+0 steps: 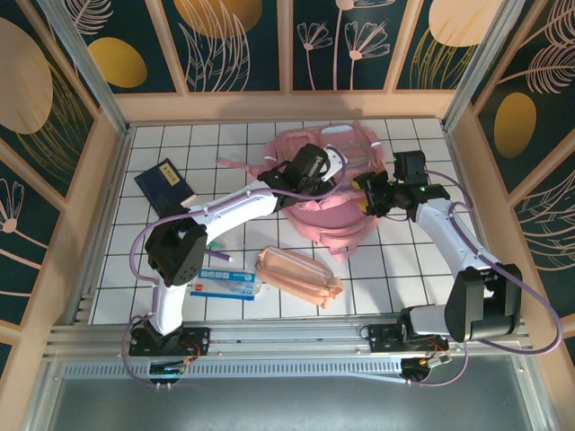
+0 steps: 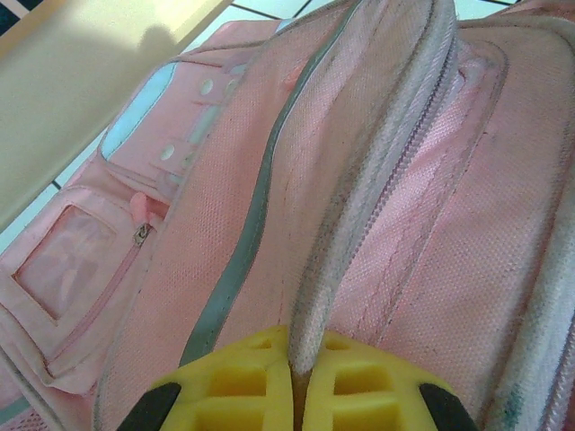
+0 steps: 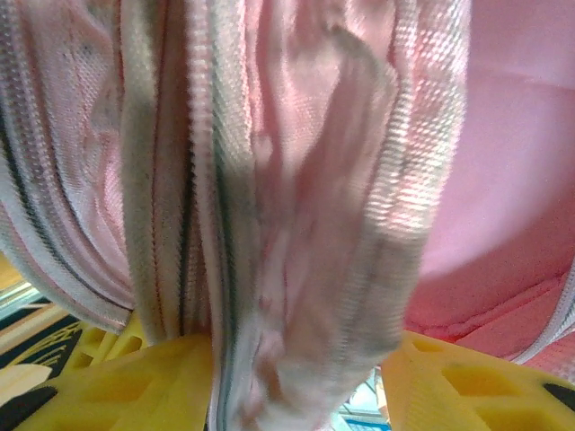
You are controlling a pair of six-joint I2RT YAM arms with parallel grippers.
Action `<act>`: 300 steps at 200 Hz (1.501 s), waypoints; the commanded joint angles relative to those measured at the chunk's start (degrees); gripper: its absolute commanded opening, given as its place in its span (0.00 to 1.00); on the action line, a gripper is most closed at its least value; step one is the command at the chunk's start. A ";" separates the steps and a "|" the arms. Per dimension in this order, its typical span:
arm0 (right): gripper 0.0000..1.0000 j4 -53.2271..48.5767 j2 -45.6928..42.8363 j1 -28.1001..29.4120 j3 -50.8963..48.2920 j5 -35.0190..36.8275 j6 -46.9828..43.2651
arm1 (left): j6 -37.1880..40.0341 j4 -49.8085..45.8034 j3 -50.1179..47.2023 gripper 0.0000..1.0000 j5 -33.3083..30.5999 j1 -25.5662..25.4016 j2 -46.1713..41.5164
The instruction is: Pack books, pencil case, and school supplies into a backpack
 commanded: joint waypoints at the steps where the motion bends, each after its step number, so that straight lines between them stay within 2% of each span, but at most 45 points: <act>1: 0.56 0.27 -0.25 0.32 2.12 0.47 0.94 | 0.36 2.56 0.72 0.00 -0.24 0.16 -0.79; 41: 0.59 -0.81 1.04 0.86 2.36 -0.68 0.77 | 0.82 2.16 0.79 0.00 -0.56 0.13 -0.44; 88: 0.55 -1.04 3.98 1.58 2.18 -2.45 0.22 | 0.48 2.40 0.90 0.00 -0.76 0.20 -0.44; 132: 0.43 -6.29 3.61 1.37 2.42 -2.70 -3.27 | -0.22 3.04 1.21 0.00 -3.81 0.18 -0.12; 155: 0.33 -7.74 1.12 0.33 -1.39 -1.24 -4.47 | -1.24 2.92 2.24 0.00 -5.25 0.23 0.02; 195: 0.26 -10.63 -4.15 -1.18 -7.74 0.93 -6.01 | -2.73 1.25 5.41 0.00 -5.76 0.38 0.82; 252: 0.25 -16.23 -11.72 0.58 -15.22 4.12 -8.13 | -3.71 0.84 6.35 0.00 -7.05 0.56 2.06; 270: 0.25 -15.77 -13.33 0.52 -17.73 2.84 -7.41 | -4.24 0.67 6.48 0.00 -6.73 0.49 2.24; 300: 0.33 -13.83 -14.41 0.67 -11.73 3.87 -6.86 | -4.26 0.75 5.96 0.00 -5.39 0.49 1.92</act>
